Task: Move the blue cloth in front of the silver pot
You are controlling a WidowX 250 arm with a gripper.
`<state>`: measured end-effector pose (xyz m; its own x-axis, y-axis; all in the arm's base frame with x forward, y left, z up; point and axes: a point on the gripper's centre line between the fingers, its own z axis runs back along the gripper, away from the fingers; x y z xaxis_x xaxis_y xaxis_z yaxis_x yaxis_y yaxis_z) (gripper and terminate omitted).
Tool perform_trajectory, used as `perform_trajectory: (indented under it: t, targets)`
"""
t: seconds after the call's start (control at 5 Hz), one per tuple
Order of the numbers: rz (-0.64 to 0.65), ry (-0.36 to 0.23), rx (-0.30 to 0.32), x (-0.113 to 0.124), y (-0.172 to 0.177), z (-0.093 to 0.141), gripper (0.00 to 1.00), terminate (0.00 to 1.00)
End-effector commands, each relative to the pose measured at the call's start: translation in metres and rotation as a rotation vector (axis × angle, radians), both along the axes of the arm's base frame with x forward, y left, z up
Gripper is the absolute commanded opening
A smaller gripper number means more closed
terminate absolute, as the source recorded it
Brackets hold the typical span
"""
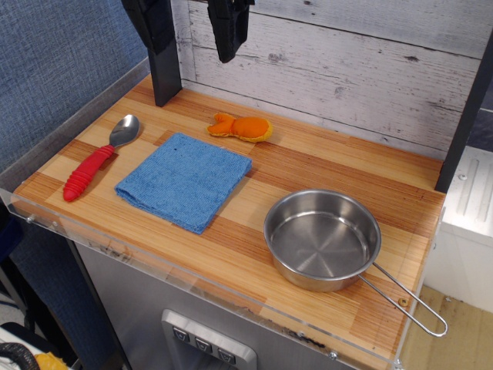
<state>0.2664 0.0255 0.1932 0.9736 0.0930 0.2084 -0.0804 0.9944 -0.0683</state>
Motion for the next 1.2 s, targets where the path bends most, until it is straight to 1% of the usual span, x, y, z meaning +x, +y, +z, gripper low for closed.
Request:
perform_trajectory:
  t: [0.0,0.2,0.4,0.6,0.8,1.0]
  targets:
    - [0.000,0.000,0.000,0.000,0.000,0.000,1.00,0.00]
    - [0.071,0.007,0.026,-0.001,0.026,-0.004,1.00,0.00]
    - [0.146,0.015,0.025,-0.005,0.055,-0.012,1.00,0.00]
    - [0.163,0.009,0.028,-0.003,0.067,-0.022,1.00,0.00]
    - [0.145,-0.013,0.028,0.002,0.063,-0.039,1.00,0.00]
    - [0.143,0.011,0.045,0.009,0.062,-0.059,1.00,0.00]
